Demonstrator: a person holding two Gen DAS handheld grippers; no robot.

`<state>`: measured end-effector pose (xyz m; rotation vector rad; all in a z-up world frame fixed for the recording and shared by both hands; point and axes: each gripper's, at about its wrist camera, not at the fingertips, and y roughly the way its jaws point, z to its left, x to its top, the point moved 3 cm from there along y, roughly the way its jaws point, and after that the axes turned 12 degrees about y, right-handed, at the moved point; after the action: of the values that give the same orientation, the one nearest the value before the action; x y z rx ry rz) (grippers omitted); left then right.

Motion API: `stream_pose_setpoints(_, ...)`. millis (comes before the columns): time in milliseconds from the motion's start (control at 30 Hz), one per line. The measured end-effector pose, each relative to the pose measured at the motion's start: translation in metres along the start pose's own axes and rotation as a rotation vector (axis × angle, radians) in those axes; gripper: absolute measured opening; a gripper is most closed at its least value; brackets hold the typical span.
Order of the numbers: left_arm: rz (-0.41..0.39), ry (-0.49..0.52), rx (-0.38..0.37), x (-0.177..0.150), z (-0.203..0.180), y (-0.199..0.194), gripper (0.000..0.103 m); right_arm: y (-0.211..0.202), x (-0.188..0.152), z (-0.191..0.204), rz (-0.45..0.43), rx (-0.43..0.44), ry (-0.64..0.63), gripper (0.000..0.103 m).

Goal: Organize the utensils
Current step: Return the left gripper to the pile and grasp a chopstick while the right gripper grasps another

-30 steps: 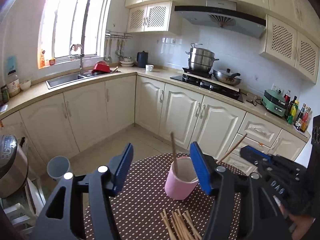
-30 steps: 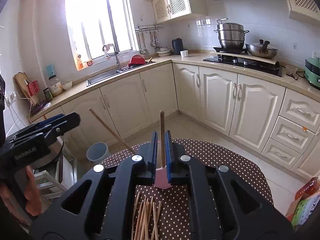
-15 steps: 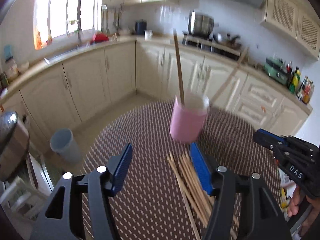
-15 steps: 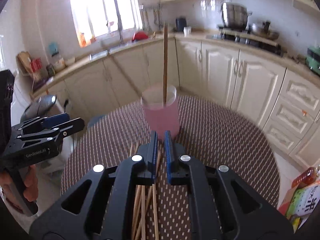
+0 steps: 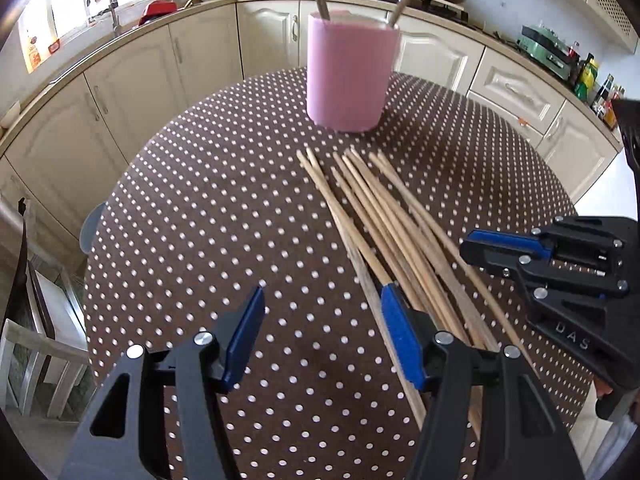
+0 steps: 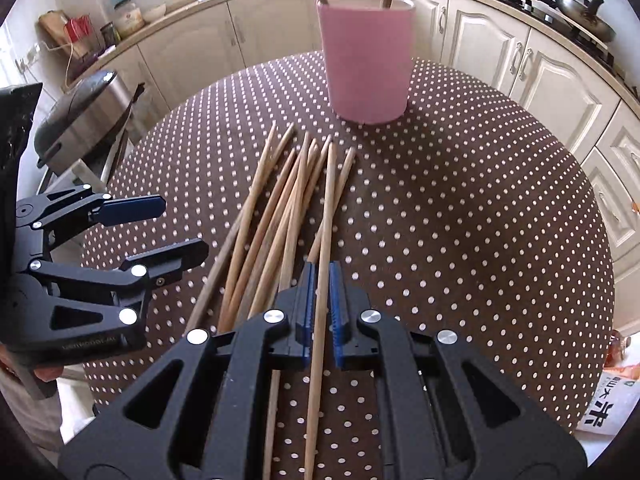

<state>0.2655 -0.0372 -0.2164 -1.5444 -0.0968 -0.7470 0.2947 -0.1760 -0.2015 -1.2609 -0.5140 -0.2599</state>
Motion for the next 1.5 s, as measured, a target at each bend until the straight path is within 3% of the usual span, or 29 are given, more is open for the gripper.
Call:
stream_pose_setpoints(300, 0.017, 0.022, 0.007, -0.005, -0.011, 0.015, 0.060, 0.017, -0.004, -0.004, 0.027, -0.018, -0.013, 0.009)
stream_pose_setpoints(833, 0.098, -0.013, 0.065, 0.060, 0.018, 0.058, 0.061, 0.038, 0.039, -0.016, 0.039, -0.006, 0.029, 0.009)
stream_pose_setpoints(933, 0.105, -0.015, 0.065, 0.075, 0.027, 0.067, 0.061, 0.046, 0.053, -0.015, 0.043, -0.009, 0.033, 0.013)
stream_pose_setpoints(1033, 0.106, -0.017, 0.058, 0.088, 0.036, 0.075, 0.061, 0.054, 0.070, -0.016, 0.050, -0.005, 0.046, 0.031)
stream_pose_setpoints(1067, 0.105, -0.015, 0.060, 0.092, 0.038, 0.078, 0.060, 0.056, 0.075, -0.015, 0.049, -0.007, 0.047, 0.044)
stream_pose_setpoints(1100, 0.101, -0.025, 0.062, 0.096, 0.042, 0.080, 0.060, 0.058, 0.079, -0.015, 0.048, -0.027, 0.041, 0.044)
stream_pose_setpoints(1233, 0.090, -0.033, 0.062, 0.107, 0.058, 0.088, 0.055, 0.069, 0.094, -0.016, 0.062, -0.066, 0.010, 0.044)
stream_pose_setpoints(1333, 0.083, -0.024, 0.071, 0.116, 0.064, 0.092, 0.051, 0.074, 0.102, -0.010, 0.068, -0.100, -0.014, 0.033)
stream_pose_setpoints(1433, 0.076, 0.005, 0.062, 0.124, 0.062, 0.095, 0.041, 0.078, 0.108, -0.008, 0.078, -0.089, 0.001, 0.027)
stream_pose_setpoints(1500, 0.074, 0.012, 0.055, 0.129, 0.058, 0.096, 0.028, 0.080, 0.111, -0.009, 0.074, -0.096, 0.006, 0.020)
